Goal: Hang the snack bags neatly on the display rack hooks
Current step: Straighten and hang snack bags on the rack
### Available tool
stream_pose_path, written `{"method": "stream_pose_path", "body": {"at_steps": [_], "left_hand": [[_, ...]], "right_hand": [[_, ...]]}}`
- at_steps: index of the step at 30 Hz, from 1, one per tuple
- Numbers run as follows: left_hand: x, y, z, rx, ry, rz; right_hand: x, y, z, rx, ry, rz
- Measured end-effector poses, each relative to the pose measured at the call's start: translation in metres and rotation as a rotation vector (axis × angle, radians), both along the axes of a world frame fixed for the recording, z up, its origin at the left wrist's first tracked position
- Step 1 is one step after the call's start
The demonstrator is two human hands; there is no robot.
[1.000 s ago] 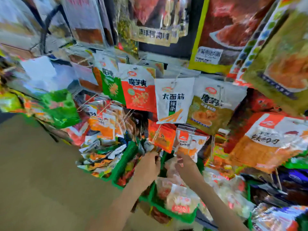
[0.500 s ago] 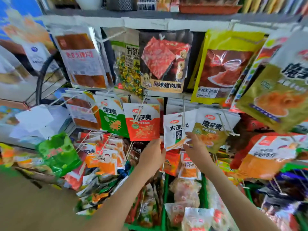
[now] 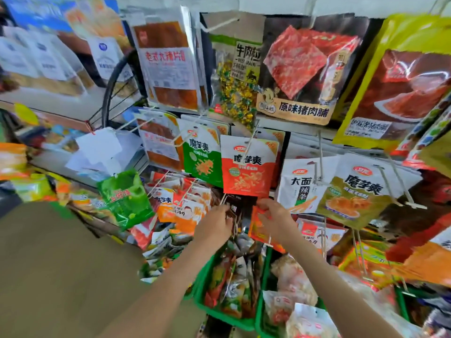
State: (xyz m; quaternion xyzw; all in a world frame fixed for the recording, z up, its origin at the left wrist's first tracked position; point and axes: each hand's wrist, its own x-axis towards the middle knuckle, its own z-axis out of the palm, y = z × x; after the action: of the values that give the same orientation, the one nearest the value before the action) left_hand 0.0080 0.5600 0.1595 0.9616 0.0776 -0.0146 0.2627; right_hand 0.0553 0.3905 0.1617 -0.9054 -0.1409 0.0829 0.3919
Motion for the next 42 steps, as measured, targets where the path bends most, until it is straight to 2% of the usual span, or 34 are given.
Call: {"method": "stream_pose_path", "body": {"at_steps": [5, 14, 20, 23, 26, 29, 32, 34, 36, 39, 42], "left_hand": [[-0.002, 0.096, -0.024, -0.002, 0.040, 0.084], [0.018, 0.229, -0.088, -0.015, 0.097, 0.011], [0.031, 0.263, -0.123, -0.019, 0.059, 0.077], [0.040, 0.280, -0.137, 0.056, 0.046, 0.094], [0.051, 0.294, -0.148, 0.193, -0.040, -0.026], [0.067, 0.306, -0.162, 0.366, -0.164, -0.159], [0.077, 0.319, -0.176, 0.466, -0.155, -0.169], [0.078, 0.326, -0.183, 0.535, -0.175, -0.183], [0.077, 0.329, -0.189, 0.573, -0.204, -0.193], [0.076, 0.333, -0.191, 0.624, -0.238, -0.179], [0.072, 0.339, -0.192, 0.654, -0.258, -0.179]], "right_hand": [[0.006, 0.092, -0.023, -0.035, 0.066, 0.089], [0.034, 0.233, -0.119, -0.133, 0.367, -0.135], [0.046, 0.288, -0.151, -0.065, 0.268, -0.096], [0.059, 0.322, -0.159, -0.052, 0.158, -0.069], [0.076, 0.352, -0.173, -0.035, 0.076, -0.021], [0.095, 0.382, -0.196, -0.057, 0.095, 0.008], [0.114, 0.402, -0.212, -0.197, 0.111, 0.049], [0.123, 0.412, -0.212, -0.217, 0.133, 0.053], [0.130, 0.421, -0.212, -0.178, 0.133, 0.051], [0.136, 0.429, -0.215, -0.306, 0.141, 0.067], [0.132, 0.431, -0.215, -0.287, 0.113, 0.076]]}}
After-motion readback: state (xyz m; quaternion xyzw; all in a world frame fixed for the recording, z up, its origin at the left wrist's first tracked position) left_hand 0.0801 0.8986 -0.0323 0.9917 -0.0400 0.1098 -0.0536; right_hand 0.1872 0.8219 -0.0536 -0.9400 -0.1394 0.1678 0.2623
